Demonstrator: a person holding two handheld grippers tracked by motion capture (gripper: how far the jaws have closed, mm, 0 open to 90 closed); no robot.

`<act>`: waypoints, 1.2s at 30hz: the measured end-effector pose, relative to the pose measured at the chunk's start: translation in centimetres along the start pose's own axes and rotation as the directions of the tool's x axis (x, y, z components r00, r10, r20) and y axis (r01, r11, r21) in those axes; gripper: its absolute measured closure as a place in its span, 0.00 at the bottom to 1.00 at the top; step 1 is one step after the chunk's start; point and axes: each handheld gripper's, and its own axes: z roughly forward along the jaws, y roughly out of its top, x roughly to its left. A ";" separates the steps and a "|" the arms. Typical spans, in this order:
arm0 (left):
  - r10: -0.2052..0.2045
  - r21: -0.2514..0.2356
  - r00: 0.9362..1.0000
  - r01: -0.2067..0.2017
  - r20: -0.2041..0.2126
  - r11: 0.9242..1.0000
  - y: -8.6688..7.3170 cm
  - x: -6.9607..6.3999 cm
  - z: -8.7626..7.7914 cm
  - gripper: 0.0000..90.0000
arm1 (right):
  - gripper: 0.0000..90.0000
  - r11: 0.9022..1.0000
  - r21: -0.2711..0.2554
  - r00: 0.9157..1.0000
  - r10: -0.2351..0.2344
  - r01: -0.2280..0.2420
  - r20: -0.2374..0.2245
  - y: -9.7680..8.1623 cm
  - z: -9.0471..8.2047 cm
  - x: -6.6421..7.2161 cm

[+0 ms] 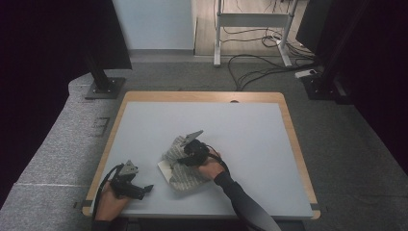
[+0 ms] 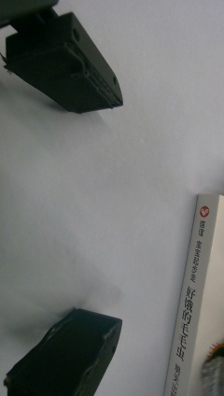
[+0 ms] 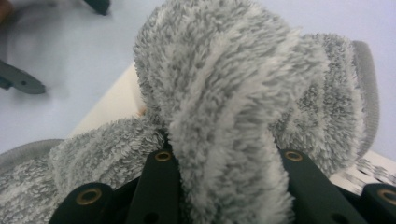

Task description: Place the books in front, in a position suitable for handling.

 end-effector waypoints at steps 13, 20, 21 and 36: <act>0.000 0.000 1.000 0.000 0.001 1.000 0.0 0.0 0.0 0.00 | 0.78 0.998 0.002 0.997 -0.061 0.061 -0.056 1.3 1.5 2.8; 0.001 0.001 1.000 -0.001 0.001 1.000 0.0 0.0 0.0 0.00 | 0.79 0.998 0.000 0.997 -0.062 0.062 -0.055 1.8 2.1 3.0; 0.000 0.001 1.000 0.000 0.001 1.000 0.0 0.0 0.0 0.00 | 0.79 0.998 0.004 0.996 -0.064 0.064 -0.054 1.9 2.2 3.0; 0.003 0.002 1.000 -0.003 0.000 1.000 0.0 0.0 0.0 0.00 | 0.79 0.998 0.014 0.998 -0.059 0.060 -0.020 3.6 3.8 2.5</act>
